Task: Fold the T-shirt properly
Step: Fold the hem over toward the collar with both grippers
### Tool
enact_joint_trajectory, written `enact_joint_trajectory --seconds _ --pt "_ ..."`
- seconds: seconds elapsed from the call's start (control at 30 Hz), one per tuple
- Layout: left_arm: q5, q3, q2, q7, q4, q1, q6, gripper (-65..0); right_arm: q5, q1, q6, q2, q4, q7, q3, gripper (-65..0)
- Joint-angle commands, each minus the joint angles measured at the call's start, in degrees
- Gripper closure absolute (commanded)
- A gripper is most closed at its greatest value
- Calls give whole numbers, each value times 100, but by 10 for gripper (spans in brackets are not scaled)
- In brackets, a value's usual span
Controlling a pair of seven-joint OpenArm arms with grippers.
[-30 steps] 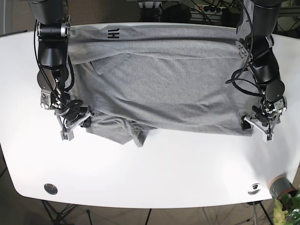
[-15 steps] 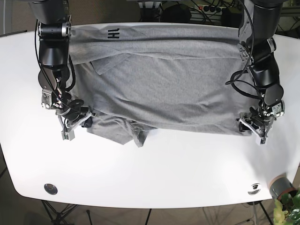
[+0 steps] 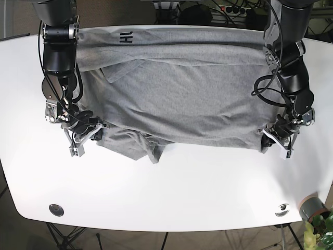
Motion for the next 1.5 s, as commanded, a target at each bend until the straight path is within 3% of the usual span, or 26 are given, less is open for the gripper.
enact_joint_trajectory --seconds 0.0,0.23,0.5,0.87,1.2,1.47 --pt "-283 -35 -247 1 83 -190 -21 0 59 161 38 96 371 35 247 -24" --pt "-714 -44 -379 493 356 -146 -21 0 59 161 46 148 837 -334 756 -24" --pt "-1057 -27 -326 652 1877 681 -21 0 103 73 46 289 986 -493 792 -24" --pt "-1101 -88 -273 1460 3547 1375 -21 0 94 -235 46 289 1945 -976 1328 -24" --pt "-1092 -827 8 2304 5094 2175 -21 0 103 -1079 55 263 3167 -1337 1943 -24" --pt "-1092 -914 8 2348 5648 2835 -21 0 420 -1800 55 245 3808 -1512 2277 -24"
